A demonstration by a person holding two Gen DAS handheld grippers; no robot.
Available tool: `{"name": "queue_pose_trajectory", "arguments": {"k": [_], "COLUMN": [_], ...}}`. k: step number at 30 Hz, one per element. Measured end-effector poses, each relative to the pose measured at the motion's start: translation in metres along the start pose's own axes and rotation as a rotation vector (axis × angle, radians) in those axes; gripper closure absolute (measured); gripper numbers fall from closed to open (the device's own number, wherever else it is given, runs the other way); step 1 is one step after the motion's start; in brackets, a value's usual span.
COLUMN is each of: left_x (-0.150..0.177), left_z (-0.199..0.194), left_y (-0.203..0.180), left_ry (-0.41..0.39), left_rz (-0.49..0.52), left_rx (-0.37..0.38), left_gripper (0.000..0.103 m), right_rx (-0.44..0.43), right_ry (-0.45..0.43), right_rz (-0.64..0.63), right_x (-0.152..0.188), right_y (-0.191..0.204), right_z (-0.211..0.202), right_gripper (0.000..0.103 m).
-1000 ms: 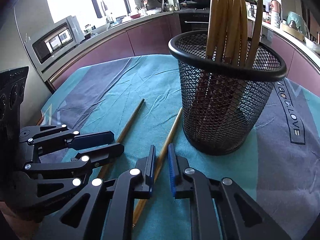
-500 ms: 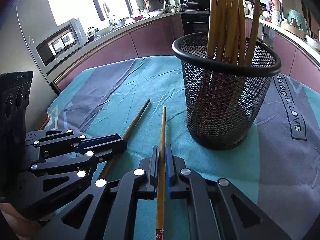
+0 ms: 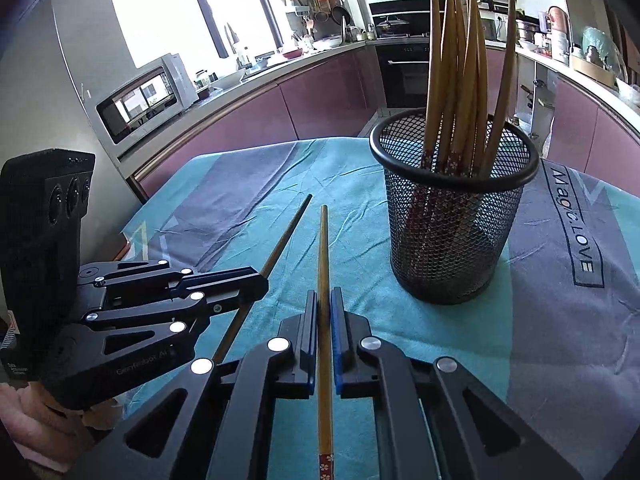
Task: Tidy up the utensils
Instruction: 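Lift both held chopsticks up toward the mesh cup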
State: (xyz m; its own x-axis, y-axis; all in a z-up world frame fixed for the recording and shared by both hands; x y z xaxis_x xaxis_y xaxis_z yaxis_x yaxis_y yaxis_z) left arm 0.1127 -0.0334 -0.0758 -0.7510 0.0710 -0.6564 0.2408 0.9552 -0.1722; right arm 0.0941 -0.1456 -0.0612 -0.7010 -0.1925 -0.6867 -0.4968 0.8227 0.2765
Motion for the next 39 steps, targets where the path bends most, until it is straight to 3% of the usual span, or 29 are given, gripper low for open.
{"name": "queue_pose_trajectory", "arguments": {"k": [24, 28, 34, 39], "left_x": [-0.007, -0.005, 0.001, 0.004], "left_z": [-0.056, -0.051, -0.023, 0.001], "left_y": [-0.001, 0.0, 0.003, 0.0], "left_ry": [-0.088, -0.071, 0.004, 0.051], "left_rz": [0.018, 0.026, 0.033, 0.053], "left_rx": [0.065, 0.043, 0.01, -0.024], "left_gripper": [0.097, 0.097, 0.08, 0.079], "right_rx": [-0.028, -0.026, -0.028, -0.025], "right_ry": [-0.123, -0.126, -0.125, -0.126], "right_rz": [0.021, 0.022, 0.024, 0.026], "right_x": [-0.011, -0.01, -0.009, -0.009], "right_y": [-0.004, -0.005, -0.006, -0.006], "right_z": [-0.056, -0.058, -0.059, -0.059], "right_gripper": [0.098, 0.098, 0.098, 0.098]}}
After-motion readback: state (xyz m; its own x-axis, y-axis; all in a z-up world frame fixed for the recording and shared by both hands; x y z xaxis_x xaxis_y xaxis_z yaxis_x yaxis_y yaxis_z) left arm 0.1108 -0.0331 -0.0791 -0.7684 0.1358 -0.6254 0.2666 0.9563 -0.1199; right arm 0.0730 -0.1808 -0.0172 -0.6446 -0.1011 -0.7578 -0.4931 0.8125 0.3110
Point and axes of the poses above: each gripper's, at about its wrist camera, not at the fingertips, and z roughly the way its jaws point, y to its left, x to its underside, the point moved 3 cm from there along z, roughly the way its jaws point
